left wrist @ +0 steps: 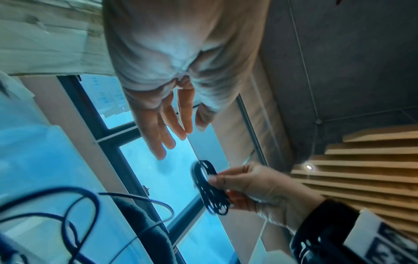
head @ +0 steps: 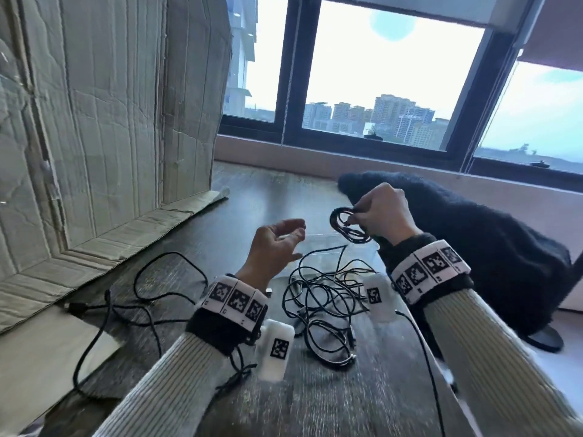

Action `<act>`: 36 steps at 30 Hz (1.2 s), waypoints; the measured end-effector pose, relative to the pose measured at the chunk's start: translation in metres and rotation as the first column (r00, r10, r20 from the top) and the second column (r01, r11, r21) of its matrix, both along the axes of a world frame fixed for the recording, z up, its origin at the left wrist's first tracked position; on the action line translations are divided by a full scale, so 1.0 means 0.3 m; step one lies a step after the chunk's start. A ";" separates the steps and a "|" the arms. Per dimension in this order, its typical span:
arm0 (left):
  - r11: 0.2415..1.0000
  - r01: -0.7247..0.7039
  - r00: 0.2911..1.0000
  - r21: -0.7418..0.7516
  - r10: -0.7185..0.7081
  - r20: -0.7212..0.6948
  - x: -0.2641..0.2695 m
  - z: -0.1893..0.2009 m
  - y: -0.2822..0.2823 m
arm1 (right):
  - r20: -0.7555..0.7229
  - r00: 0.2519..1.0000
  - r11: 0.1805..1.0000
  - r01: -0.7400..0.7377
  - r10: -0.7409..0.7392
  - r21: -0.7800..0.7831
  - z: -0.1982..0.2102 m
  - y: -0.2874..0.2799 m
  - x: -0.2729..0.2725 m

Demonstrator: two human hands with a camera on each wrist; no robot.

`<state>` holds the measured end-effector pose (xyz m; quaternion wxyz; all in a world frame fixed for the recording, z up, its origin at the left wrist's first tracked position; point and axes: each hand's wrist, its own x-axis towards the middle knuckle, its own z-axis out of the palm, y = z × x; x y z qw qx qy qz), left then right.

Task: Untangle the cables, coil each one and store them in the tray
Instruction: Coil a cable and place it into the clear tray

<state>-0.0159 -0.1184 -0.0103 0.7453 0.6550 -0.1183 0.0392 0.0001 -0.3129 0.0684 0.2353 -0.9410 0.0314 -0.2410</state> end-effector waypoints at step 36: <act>0.964 -0.227 0.885 -0.139 0.144 -0.443 0.107 -0.095 0.215 | -0.422 0.865 0.908 0.084 -0.271 -0.410 -0.299 -0.167 0.380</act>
